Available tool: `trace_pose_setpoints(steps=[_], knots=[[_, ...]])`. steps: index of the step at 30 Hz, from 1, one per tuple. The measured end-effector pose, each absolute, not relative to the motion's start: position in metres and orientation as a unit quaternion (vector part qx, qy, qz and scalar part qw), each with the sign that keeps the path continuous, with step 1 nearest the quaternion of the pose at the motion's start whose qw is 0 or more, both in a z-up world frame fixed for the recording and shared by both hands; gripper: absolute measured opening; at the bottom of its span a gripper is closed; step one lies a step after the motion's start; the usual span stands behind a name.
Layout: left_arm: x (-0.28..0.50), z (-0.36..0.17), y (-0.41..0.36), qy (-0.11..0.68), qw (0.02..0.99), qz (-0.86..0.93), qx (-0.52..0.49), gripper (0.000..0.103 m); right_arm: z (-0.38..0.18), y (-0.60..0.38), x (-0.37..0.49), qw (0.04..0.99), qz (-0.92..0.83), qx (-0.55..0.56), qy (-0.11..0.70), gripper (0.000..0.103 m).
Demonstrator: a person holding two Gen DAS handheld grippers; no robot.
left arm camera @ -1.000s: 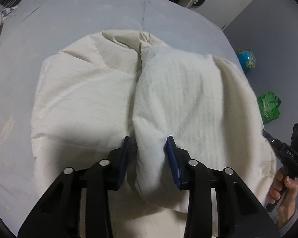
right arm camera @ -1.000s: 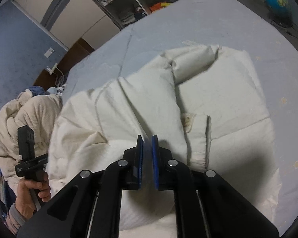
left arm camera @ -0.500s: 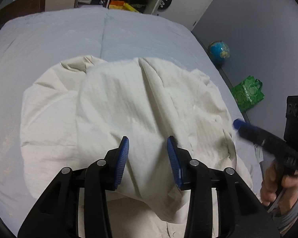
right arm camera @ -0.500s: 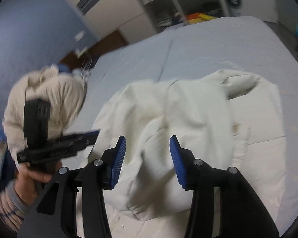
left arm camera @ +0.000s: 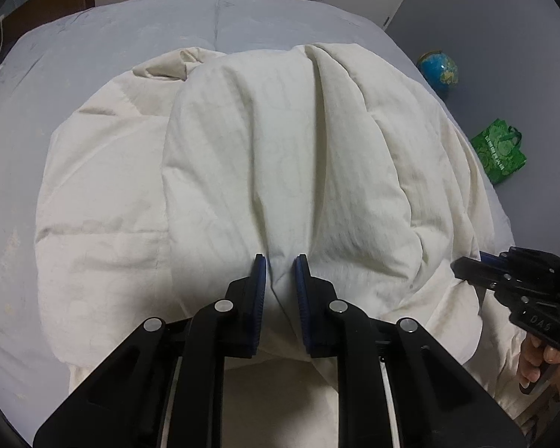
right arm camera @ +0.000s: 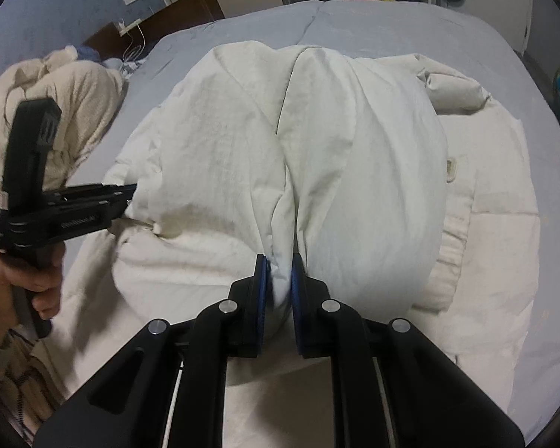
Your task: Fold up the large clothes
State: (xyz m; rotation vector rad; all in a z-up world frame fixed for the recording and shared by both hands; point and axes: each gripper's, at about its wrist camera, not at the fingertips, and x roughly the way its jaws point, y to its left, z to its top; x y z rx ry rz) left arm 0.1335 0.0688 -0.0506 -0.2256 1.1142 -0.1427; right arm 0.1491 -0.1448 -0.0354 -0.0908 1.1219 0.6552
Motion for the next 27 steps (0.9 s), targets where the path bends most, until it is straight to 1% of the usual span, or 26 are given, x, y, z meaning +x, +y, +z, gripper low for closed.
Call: trace_pose_setpoints(steps=[2,4,5,6,7,8,9,10,12,14,17,19,23,25,27], knots=[[0.127,-0.049,0.068,0.526,0.84,-0.073,-0.115,0.018,-0.027,-0.152,0.146,0.797,0.307,-0.028,0.519,0.012],[0.119,-0.043,0.072,0.525,0.839,-0.079,-0.118,0.018,-0.019,-0.162,0.141,0.8,0.308,-0.021,0.514,0.022],[0.114,-0.04,0.074,0.525,0.839,-0.082,-0.117,0.019,-0.014,-0.169,0.137,0.801,0.31,-0.014,0.511,0.026],[0.109,-0.036,0.076,0.526,0.838,-0.085,-0.115,0.023,-0.01,-0.177,0.133,0.802,0.311,-0.005,0.51,0.033],[0.104,-0.034,0.077,0.525,0.839,-0.085,-0.112,0.035,-0.008,-0.184,0.129,0.802,0.311,0.0,0.51,0.041],[0.097,-0.029,0.079,0.522,0.843,-0.08,-0.103,0.044,-0.004,-0.192,0.125,0.804,0.308,0.006,0.509,0.045],[0.09,-0.025,0.08,0.517,0.848,-0.075,-0.091,0.058,0.001,-0.199,0.122,0.805,0.307,0.01,0.507,0.048],[0.082,-0.02,0.081,0.512,0.852,-0.071,-0.08,0.064,0.005,-0.208,0.117,0.807,0.305,0.015,0.506,0.05],[0.07,-0.014,0.083,0.508,0.856,-0.069,-0.063,0.066,0.01,-0.223,0.109,0.809,0.297,0.021,0.507,0.053],[0.056,-0.01,0.087,0.505,0.859,-0.062,-0.05,0.071,0.013,-0.237,0.103,0.811,0.287,0.025,0.509,0.056],[0.039,-0.004,0.092,0.5,0.863,-0.053,-0.035,0.073,0.013,-0.258,0.097,0.812,0.27,0.025,0.517,0.059],[0.024,-0.001,0.102,0.498,0.866,-0.045,-0.023,0.077,0.008,-0.273,0.093,0.811,0.253,0.022,0.527,0.06],[0.005,0.0,0.116,0.501,0.865,-0.025,-0.006,0.08,-0.006,-0.304,0.087,0.801,0.21,0.015,0.56,0.061],[-0.004,-0.002,0.123,0.506,0.863,-0.013,-0.002,0.084,-0.013,-0.318,0.085,0.795,0.192,0.017,0.575,0.061],[-0.013,-0.007,0.132,0.515,0.857,0.007,0.001,0.087,-0.022,-0.331,0.082,0.787,0.174,0.018,0.591,0.061]])
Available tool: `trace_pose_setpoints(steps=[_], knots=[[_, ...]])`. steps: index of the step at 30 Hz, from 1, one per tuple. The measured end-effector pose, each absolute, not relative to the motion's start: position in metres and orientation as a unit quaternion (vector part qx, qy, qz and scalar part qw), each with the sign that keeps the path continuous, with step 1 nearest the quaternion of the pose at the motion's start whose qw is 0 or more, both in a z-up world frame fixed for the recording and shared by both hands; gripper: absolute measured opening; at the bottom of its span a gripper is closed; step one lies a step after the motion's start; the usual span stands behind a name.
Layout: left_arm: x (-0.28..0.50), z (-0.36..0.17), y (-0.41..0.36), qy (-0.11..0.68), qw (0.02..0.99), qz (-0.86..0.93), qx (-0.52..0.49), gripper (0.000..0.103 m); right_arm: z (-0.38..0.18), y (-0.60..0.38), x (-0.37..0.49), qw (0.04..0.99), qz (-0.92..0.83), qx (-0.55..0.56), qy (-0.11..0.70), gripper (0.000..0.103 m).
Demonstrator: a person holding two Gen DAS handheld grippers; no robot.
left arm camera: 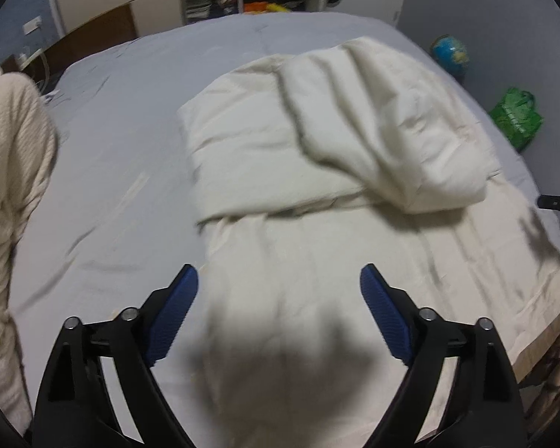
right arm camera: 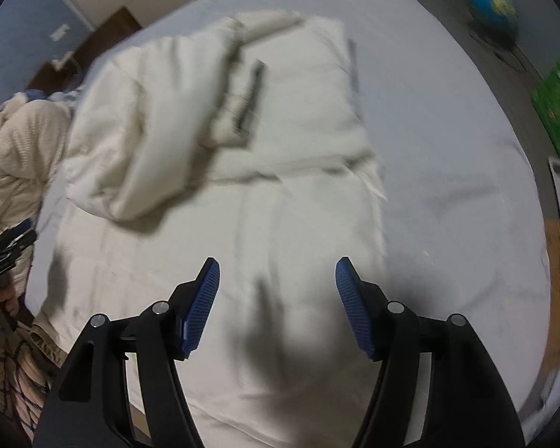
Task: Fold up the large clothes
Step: 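Open both tools and release the folded jacket, then grasp the jacket hem with both tools and lift it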
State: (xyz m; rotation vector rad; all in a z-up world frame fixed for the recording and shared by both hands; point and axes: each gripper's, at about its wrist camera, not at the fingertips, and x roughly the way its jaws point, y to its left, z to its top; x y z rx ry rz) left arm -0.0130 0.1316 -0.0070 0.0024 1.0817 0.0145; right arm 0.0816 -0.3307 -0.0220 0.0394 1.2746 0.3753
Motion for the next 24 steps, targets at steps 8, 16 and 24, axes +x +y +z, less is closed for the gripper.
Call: trace_pose_setpoints(steps=[8,16,24], knots=[[-0.035,-0.025,0.154,0.55,0.834,0.041,-0.015,0.088,-0.044,-0.353,0.071,0.759,0.135,0.011,0.637,0.061],[-0.05,-0.059,0.184,0.614,0.783,0.066,-0.069,0.088,-0.057,-0.394,0.049,0.743,0.108,0.018,0.66,0.066],[-0.077,-0.086,0.201,0.66,0.728,0.015,-0.184,0.087,-0.076,-0.429,0.026,0.688,0.154,0.125,0.698,0.068]])
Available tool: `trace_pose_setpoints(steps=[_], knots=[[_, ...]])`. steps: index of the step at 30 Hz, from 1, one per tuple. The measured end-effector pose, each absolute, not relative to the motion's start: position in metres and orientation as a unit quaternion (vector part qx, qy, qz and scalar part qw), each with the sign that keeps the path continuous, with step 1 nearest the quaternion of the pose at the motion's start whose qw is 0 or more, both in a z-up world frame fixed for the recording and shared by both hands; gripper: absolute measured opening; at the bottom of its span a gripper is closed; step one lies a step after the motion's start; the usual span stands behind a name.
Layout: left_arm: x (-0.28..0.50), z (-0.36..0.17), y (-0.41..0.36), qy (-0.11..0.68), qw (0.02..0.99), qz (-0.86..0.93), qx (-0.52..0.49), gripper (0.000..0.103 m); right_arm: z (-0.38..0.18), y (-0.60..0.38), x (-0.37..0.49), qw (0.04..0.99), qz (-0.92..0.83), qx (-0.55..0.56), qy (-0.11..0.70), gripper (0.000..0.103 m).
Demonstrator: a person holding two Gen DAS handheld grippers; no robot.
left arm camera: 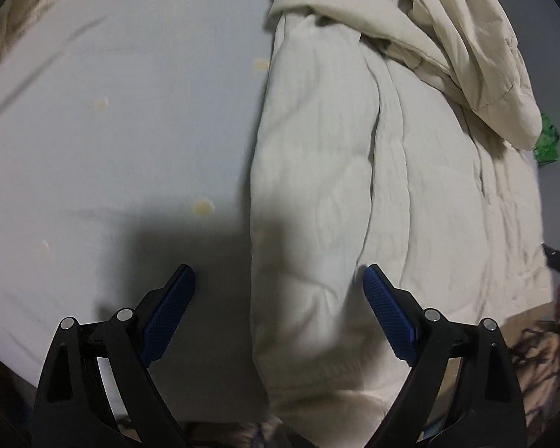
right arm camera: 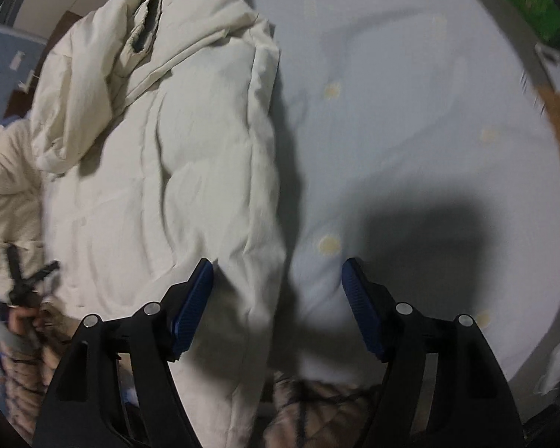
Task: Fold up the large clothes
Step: 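Grasp the jacket hem with both tools and lift it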
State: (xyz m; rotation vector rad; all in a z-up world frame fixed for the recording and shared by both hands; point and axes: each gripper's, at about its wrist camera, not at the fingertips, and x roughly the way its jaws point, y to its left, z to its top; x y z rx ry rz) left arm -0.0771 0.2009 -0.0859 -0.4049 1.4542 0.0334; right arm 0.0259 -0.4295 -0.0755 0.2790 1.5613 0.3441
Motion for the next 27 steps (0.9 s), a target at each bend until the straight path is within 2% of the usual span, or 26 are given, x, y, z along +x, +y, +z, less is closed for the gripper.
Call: trace_pose_setpoints(steps=[2,4,5,12,14,16,17,18,19,22,25,27], knots=[[-0.081,-0.084,0.204,0.656,0.724,-0.001,-0.214,0.087,-0.076,-0.427,0.021,0.669,0.189,0.157,0.701,0.068],[-0.084,-0.084,0.204,0.653,0.715,-0.025,-0.247,0.076,-0.074,-0.421,0.017,0.651,0.221,0.174,0.705,0.067],[-0.085,-0.084,0.202,0.654,0.711,-0.037,-0.256,0.075,-0.074,-0.417,0.014,0.645,0.235,0.175,0.706,0.067],[-0.102,-0.08,0.179,0.673,0.705,-0.054,-0.219,0.072,-0.064,-0.383,0.005,0.634,0.295,0.13,0.703,0.063],[-0.101,-0.078,0.177,0.674,0.702,-0.065,-0.218,0.067,-0.06,-0.379,0.006,0.638,0.302,0.125,0.697,0.053],[-0.105,-0.077,0.167,0.677,0.702,-0.079,-0.209,0.059,-0.054,-0.372,0.008,0.651,0.312,0.121,0.681,0.034],[-0.106,-0.078,0.161,0.678,0.701,-0.087,-0.201,0.057,-0.048,-0.369,0.008,0.661,0.323,0.116,0.667,0.031],[-0.106,-0.077,0.158,0.679,0.703,-0.092,-0.192,0.05,-0.041,-0.366,0.009,0.67,0.337,0.11,0.652,0.028],[-0.105,-0.075,0.156,0.676,0.707,-0.093,-0.186,0.039,-0.037,-0.363,0.01,0.675,0.346,0.107,0.643,0.026],[-0.101,-0.063,0.155,0.648,0.73,-0.106,-0.189,0.022,-0.024,-0.354,0.014,0.688,0.362,0.109,0.619,0.024],[-0.095,-0.045,0.157,0.61,0.756,-0.125,-0.204,0.015,-0.011,-0.354,0.023,0.701,0.377,0.128,0.592,0.023],[-0.091,-0.031,0.162,0.575,0.775,-0.143,-0.222,0.014,0.0,-0.355,0.03,0.709,0.388,0.154,0.568,0.022]])
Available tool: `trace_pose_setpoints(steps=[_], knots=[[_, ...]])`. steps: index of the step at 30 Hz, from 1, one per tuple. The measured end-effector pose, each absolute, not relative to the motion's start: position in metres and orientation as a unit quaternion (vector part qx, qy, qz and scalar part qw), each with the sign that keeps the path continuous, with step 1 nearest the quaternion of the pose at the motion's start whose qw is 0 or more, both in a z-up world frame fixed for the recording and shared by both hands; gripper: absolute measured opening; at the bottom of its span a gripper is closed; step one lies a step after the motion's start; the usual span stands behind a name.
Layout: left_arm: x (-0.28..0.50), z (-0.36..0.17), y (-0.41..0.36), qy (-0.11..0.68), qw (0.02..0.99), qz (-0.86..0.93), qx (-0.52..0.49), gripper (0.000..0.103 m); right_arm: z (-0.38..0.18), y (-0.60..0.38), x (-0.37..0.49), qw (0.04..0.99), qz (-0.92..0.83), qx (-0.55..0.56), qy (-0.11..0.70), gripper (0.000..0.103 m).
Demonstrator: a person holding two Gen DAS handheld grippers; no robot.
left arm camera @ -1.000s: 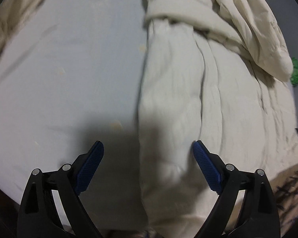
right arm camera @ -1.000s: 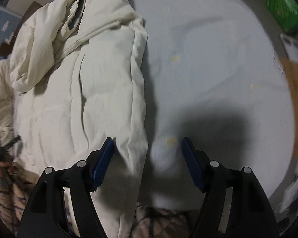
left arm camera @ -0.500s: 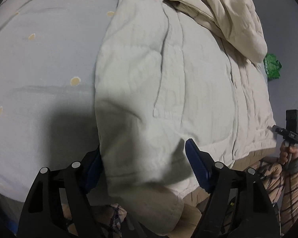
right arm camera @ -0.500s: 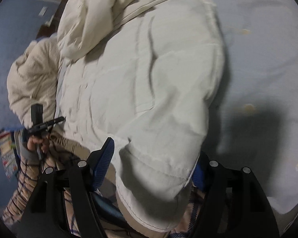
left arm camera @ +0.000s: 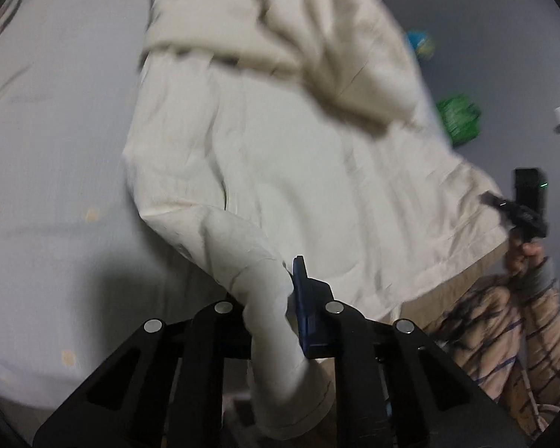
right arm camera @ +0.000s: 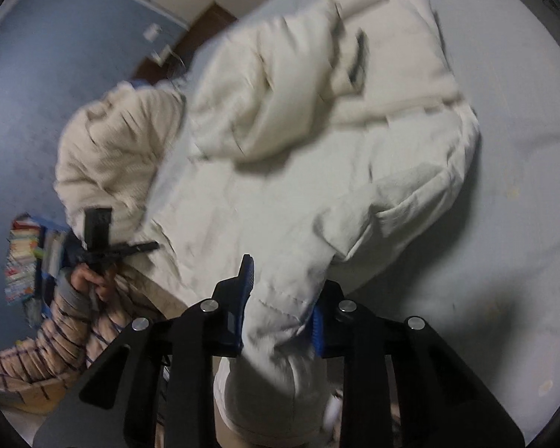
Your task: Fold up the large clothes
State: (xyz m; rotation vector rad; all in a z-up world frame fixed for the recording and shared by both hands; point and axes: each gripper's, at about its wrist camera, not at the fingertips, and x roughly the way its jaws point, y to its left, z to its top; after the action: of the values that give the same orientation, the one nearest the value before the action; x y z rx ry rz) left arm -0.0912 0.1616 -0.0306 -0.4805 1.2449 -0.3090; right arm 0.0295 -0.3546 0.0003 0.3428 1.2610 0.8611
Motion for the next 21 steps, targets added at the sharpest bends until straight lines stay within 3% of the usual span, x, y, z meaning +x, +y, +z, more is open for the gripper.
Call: trace_pose_setpoints(steps=[9,21], knots=[[-0.072,0.031,0.188,0.431,0.824,-0.198,-0.31,0.013,0.037,-0.369,0.059,0.728,0.416,0.291,0.461,0.022],[-0.014,0.066,0.228,0.332,0.835,-0.207,-0.387,0.013,0.041,-0.385,0.12,0.716,0.392,0.442,0.373,0.022]])
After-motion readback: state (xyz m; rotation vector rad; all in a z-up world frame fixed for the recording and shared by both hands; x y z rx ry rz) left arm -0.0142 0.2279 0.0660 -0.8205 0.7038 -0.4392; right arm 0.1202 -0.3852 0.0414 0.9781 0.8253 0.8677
